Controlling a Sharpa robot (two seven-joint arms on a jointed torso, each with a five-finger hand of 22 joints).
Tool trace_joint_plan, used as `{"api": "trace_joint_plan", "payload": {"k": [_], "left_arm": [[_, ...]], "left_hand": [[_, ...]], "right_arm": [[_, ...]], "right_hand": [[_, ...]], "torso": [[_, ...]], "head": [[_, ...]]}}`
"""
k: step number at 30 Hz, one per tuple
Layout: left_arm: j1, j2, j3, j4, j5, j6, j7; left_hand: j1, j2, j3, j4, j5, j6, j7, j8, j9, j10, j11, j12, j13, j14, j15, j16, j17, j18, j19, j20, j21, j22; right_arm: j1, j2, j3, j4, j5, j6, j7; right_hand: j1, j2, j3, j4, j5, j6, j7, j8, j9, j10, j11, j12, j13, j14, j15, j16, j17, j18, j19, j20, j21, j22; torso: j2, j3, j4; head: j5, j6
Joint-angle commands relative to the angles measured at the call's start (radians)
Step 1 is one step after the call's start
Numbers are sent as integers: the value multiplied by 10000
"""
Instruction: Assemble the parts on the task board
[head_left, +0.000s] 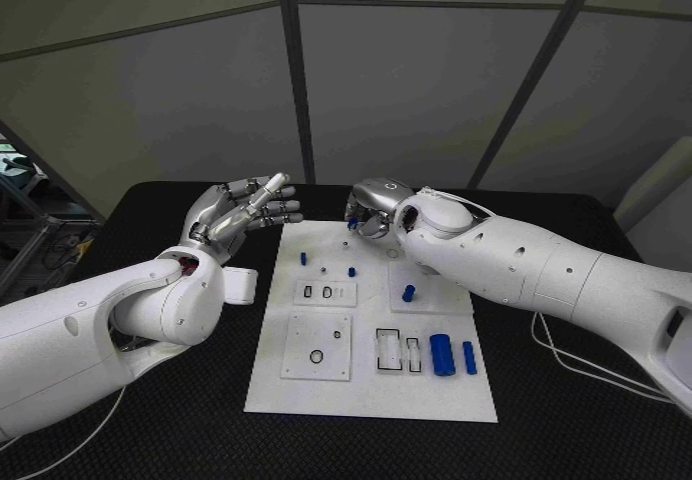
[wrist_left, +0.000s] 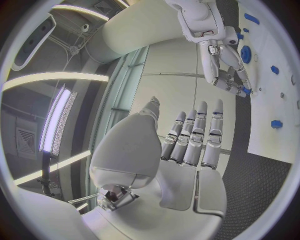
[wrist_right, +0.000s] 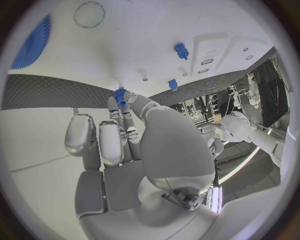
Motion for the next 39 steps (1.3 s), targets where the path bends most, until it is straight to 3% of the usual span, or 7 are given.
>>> {"api": "trace_joint_plan", "payload": {"k": [1, 26, 31, 34, 39], "left_arm": [[28, 13, 15, 33, -67, 85, 84], [69, 46, 21, 35, -67, 83, 77], [75, 44, 21, 30, -67, 91, 72], [77, 44, 21, 27, -67, 95, 67], [78, 33, 21, 20, -67, 101, 60]], "left_hand": [[16, 56, -7, -57, -53, -39, 599, -50, -15, -26, 45, -32, -16, 1, 35, -31, 14, 503, 73, -17, 17, -10], [21, 57, -13, -68, -53, -44, 600, -57, -15, -31, 46, -36, -16, -1, 37, -38, 13, 502, 73, -16, 14, -13], [21, 57, -13, -68, -53, -44, 600, -57, -15, -31, 46, -36, -16, -1, 37, -38, 13, 502, 73, -16, 14, -13], [21, 57, -13, -68, -53, -44, 600, -57, -15, -31, 46, -36, -16, -1, 37, -38, 13, 502, 73, -16, 14, -13], [28, 58, -21, -83, -54, -60, 602, -69, -16, -37, 49, -43, -16, -6, 39, -49, 12, 501, 71, -15, 9, -20]], "right_arm": [[23, 61, 5, -71, -55, 183, 98], [20, 373, -6, -554, -57, 653, 132], [20, 375, -7, -595, -57, 643, 124], [20, 361, -7, -596, -57, 554, 134], [18, 196, -8, -384, -57, 263, 126]], "right_hand": [[19, -67, 41, -2, 32, 6, 42, -53, 14, 79, -49, -24, 9, 459, -34, 42, 10, -89, 73, 17, 55, 12], [-158, -190, 64, 53, -22, -252, 86, -239, -18, -240, 39, -145, -46, 419, 53, 58, -49, -67, -61, 78, 42, -59], [-298, -358, 113, 99, -54, -742, 198, -350, -109, -990, 199, -152, -150, 346, 189, -49, -259, 17, -400, 186, -157, -476], [-361, -521, 60, 95, -128, -1216, 247, -341, -181, -1847, 333, -116, -156, 192, 309, -361, -753, 178, -967, 301, -557, -1241], [-324, -596, -319, 53, -239, -1822, 97, -327, -187, -2817, 505, -16, -134, -69, 427, -833, -1480, 373, -1685, 455, -1156, -2253]], "torso": [[3, 2, -3], [31, 5, -14], [30, 3, -13], [27, 4, -18], [22, 6, -21]], "head": [[24, -14], [56, -103], [65, -129], [70, -135], [74, -136]]}}
